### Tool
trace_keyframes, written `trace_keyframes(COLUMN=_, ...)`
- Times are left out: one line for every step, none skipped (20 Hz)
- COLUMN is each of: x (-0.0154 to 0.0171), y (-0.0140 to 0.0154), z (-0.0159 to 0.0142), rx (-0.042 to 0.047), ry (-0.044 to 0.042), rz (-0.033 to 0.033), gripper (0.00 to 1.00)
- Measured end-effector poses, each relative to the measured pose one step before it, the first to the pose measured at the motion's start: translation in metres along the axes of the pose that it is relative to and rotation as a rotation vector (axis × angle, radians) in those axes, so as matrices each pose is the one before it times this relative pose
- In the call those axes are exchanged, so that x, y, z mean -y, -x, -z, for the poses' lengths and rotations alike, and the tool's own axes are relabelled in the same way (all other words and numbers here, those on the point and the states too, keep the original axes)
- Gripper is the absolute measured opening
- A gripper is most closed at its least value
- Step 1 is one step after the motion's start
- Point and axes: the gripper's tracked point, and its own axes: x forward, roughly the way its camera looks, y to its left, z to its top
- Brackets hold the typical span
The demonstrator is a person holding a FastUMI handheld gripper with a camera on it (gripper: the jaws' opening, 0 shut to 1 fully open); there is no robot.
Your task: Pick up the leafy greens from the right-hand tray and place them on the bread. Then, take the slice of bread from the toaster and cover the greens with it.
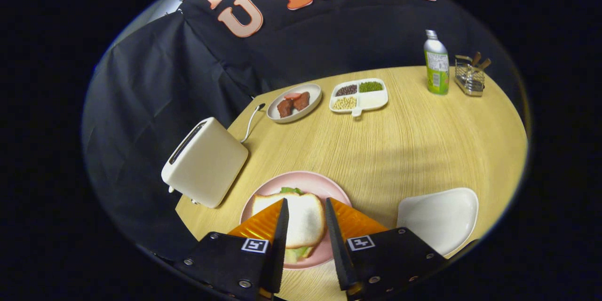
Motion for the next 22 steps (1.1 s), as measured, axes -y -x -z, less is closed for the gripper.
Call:
trace_keyframes(x=0.00250, y=0.00630, z=-0.01394, rx=0.05812, ry=0.04032, rz=0.02549, gripper=0.52)
trace_keyframes(x=0.00227, y=0.00609, z=-0.01445, rx=0.05920, ry=0.03935, rz=0.02591, gripper=0.56)
trace_keyframes(x=0.00272, y=0.00593, z=-0.01225, rx=0.05391, ry=0.03659, rz=0.02335, gripper=0.65)
trace_keyframes(x=0.00171, y=0.00572, z=-0.01377, rx=0.05215, ry=0.02713, rz=0.01991, gripper=0.69)
trace_keyframes(x=0.00022, y=0.00605, z=-0.01311, rx=0.05051, ry=0.02144, rz=0.01407, gripper=0.75)
trace_keyframes(x=0.00056, y=0.00463, z=-0.01425, rx=0.05136, ry=0.01134, rz=0.01292, gripper=0.78)
trace_keyframes(x=-0.00063, y=0.00485, z=-0.01401, rx=0.05306, ry=0.01290, rz=0.00534, gripper=0.81)
trace_keyframes(x=0.00082, y=0.00450, z=-0.01399, rx=0.05223, ry=0.00933, rz=0.00945, gripper=0.83)
trace_keyframes(x=-0.00014, y=0.00474, z=-0.01366, rx=0.05703, ry=0.01608, rz=0.00414, gripper=0.84)
trace_keyframes(x=0.00186, y=0.00175, z=-0.01273, rx=0.05600, ry=0.02000, rz=0.01020, gripper=0.85)
trace_keyframes(x=0.00253, y=0.00314, z=-0.01081, rx=0.04897, ry=0.02143, rz=0.01372, gripper=0.86)
trace_keyframes(x=0.00221, y=0.00273, z=-0.00969, rx=0.04357, ry=0.01911, rz=0.01265, gripper=0.87)
trace_keyframes(x=0.00063, y=0.00446, z=-0.01024, rx=0.03895, ry=0.01593, rz=0.00841, gripper=0.89)
trace_keyframes(x=0.00121, y=0.00432, z=-0.00988, rx=0.03493, ry=0.00751, rz=0.01128, gripper=0.89)
trace_keyframes(x=0.00037, y=0.00401, z=-0.00895, rx=0.03291, ry=0.00579, rz=0.00524, gripper=0.91)
trace_keyframes(x=-0.00099, y=0.00446, z=-0.00960, rx=0.02819, ry=0.00114, rz=0.00604, gripper=0.91)
trace_keyframes(x=0.00058, y=0.00168, z=-0.00226, rx=0.02542, ry=-0.00137, rz=0.00584, gripper=0.91)
trace_keyframes(x=-0.00111, y=0.00208, z=-0.00673, rx=0.02671, ry=0.00125, rz=0.00158, gripper=0.92)
trace_keyframes(x=0.00095, y=0.00140, z=-0.00477, rx=0.02487, ry=0.00596, rz=0.00747, gripper=0.92)
trace_keyframes(x=0.00142, y=0.00158, z=-0.00455, rx=0.02290, ry=0.01228, rz=0.00750, gripper=0.93)
trace_keyframes(x=0.00065, y=0.00072, z=-0.00367, rx=0.02270, ry=0.01295, rz=0.00882, gripper=0.94)
trace_keyframes(x=-0.00078, y=-0.00083, z=-0.00072, rx=0.01525, ry=0.00993, rz=0.00824, gripper=0.95)
